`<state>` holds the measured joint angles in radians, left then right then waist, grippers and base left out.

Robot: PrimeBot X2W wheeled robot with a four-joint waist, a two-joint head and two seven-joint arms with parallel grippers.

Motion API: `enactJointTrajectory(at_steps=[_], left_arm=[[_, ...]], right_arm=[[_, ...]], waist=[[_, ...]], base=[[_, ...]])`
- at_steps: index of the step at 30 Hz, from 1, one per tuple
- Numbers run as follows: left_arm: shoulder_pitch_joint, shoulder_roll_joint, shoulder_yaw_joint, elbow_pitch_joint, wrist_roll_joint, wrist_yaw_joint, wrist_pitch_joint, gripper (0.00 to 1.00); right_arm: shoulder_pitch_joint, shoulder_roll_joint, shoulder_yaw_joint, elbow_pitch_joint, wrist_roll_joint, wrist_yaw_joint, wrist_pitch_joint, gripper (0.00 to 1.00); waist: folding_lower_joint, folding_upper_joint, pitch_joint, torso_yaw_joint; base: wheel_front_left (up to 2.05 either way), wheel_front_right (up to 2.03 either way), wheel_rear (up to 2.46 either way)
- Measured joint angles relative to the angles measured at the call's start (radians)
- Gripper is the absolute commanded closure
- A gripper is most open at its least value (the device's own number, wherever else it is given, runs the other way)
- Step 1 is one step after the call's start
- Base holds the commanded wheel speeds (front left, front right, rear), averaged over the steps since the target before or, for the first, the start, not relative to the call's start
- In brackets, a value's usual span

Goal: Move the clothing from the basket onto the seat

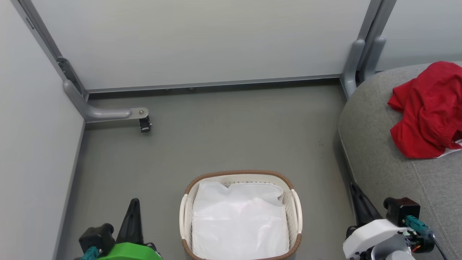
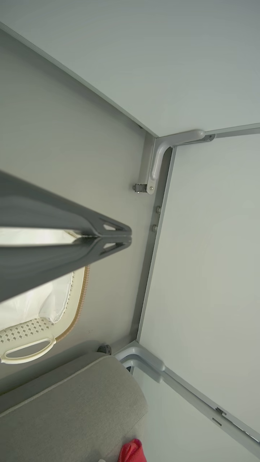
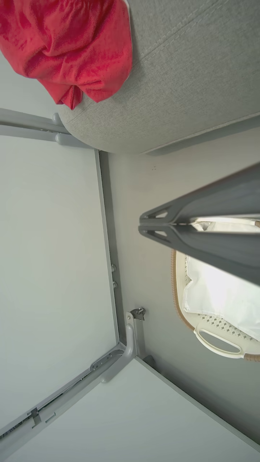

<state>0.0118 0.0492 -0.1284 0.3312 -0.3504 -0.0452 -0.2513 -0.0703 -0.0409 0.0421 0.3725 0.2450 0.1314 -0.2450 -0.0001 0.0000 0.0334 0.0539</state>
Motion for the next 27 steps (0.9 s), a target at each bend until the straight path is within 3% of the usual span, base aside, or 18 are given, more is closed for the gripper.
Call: enactJointTrajectory(at_steps=[27], left_arm=[[-0.020,0.000,0.079,-0.026,-0.420,-0.026,0.120,1.00]], right_arm=[[-0.002,-0.001,-0.051,-0.041,0.456,0.000,0.118,1.00]], waist=[[0.0000,0.0000,-0.007,-0.012]], base=[[0.00,0.00,0.00]])
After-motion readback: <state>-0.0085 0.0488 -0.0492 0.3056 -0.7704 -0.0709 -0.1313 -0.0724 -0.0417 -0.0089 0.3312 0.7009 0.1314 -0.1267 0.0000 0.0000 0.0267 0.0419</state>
